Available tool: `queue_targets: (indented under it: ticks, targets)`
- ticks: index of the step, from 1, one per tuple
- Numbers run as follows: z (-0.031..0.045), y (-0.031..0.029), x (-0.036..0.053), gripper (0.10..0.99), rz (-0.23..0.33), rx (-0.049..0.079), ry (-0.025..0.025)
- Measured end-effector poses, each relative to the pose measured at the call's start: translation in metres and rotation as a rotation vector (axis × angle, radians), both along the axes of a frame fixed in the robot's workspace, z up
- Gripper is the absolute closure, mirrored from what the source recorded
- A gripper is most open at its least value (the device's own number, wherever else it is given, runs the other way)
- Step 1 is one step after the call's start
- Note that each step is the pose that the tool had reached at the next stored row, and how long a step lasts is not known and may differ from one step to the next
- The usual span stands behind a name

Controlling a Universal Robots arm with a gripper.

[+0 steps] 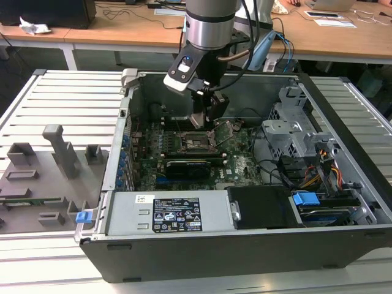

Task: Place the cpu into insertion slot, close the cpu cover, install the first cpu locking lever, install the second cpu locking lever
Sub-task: 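Place the cpu into insertion slot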

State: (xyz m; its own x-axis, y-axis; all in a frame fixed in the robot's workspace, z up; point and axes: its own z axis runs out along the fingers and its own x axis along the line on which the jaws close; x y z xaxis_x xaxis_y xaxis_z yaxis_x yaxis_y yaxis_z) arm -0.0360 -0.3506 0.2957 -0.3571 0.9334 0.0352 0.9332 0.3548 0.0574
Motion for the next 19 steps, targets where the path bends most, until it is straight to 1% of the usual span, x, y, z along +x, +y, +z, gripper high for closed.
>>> queue_targets:
  ticks: [10, 19]
  targets:
    - [-0.0068, 0.0000, 0.0000, 0.561, -0.003, 0.000, 0.0000]
    - [-0.0112, 0.0000, 0.0000, 0.561, -0.005, 0.000, 0.0001]
